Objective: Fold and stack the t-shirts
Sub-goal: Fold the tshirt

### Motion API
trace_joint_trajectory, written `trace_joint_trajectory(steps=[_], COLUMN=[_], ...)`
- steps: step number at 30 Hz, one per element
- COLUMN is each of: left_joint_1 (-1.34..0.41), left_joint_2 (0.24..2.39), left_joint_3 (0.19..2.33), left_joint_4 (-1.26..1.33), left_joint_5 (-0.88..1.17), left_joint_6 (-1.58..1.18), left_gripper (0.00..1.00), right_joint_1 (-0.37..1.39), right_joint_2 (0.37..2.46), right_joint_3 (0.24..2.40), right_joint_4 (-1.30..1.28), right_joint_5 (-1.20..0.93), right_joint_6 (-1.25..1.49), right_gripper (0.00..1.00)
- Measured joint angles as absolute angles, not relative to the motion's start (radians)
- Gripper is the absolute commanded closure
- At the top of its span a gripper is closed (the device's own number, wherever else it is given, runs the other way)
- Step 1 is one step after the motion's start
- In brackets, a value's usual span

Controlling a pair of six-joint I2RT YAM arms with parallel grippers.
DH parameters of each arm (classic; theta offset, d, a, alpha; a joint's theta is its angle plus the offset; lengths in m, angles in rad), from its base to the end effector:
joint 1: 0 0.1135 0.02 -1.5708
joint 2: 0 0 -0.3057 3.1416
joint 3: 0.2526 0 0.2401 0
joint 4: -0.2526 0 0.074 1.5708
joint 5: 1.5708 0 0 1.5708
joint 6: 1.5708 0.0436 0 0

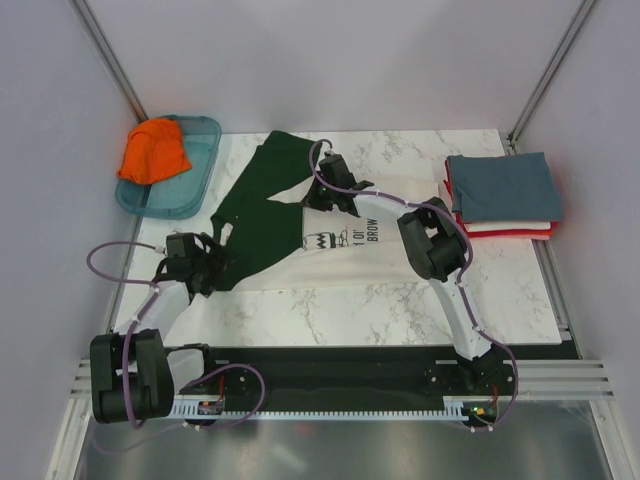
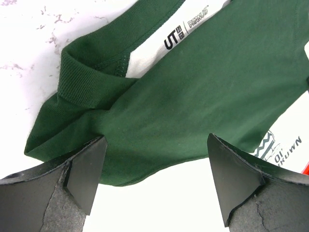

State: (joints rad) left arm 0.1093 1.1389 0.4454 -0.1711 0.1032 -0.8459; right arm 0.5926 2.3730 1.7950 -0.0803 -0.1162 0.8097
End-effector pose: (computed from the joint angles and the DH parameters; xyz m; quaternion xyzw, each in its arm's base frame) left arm 0.1847 0.0158 0.1994 -0.4149 0.8404 -0.1695 0.3048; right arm 0.4617 0.3170 0.1775 0.0717 0.8937 0.3236 0.3025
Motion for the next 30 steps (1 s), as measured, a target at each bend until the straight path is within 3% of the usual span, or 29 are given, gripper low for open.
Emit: trace_joint_trajectory(steps=[8,10,11,14,24,30], left_joint_1=[0.112,0.112,0.112,0.112,0.112,0.091], left_joint_2=[1.139,1.139,1.139,1.134,1.002,1.162], left_joint_3=[0.445,0.445,0.445,0.445,0.531,0.691], left_joint_4=[-0.172,-0.172,-0.172,-0.176,-0.221,-0.132], left_joint_5=[0.104,0.104,0.105,0.109,0.125,0.190], left_joint_6=[-0.846,-0.846,-0.845,-0.837,-0.783,-0.781], left_gripper=[0.07,0.07,0.07,0.06,0.06,0.05], right_joint_1=[0.590,0.589,0.589,0.587,0.563,0.517], right_joint_2=[2.373,2.373,2.373,2.377,2.363,2.265], right_joint_3=[1.805,1.806,1.807,1.821,1.826,1.786], right_joint_4=[-0.092,-0.093,-0.094,-0.098,-0.119,-0.129], right_joint_5=[-0.116,-0.117,-0.117,-0.119,-0.121,-0.118], right_joint_6=[0.808,0.808,0.808,0.800,0.739,0.679], right_gripper=[0.95,0.86,0.71,0.61,0.61,0.60])
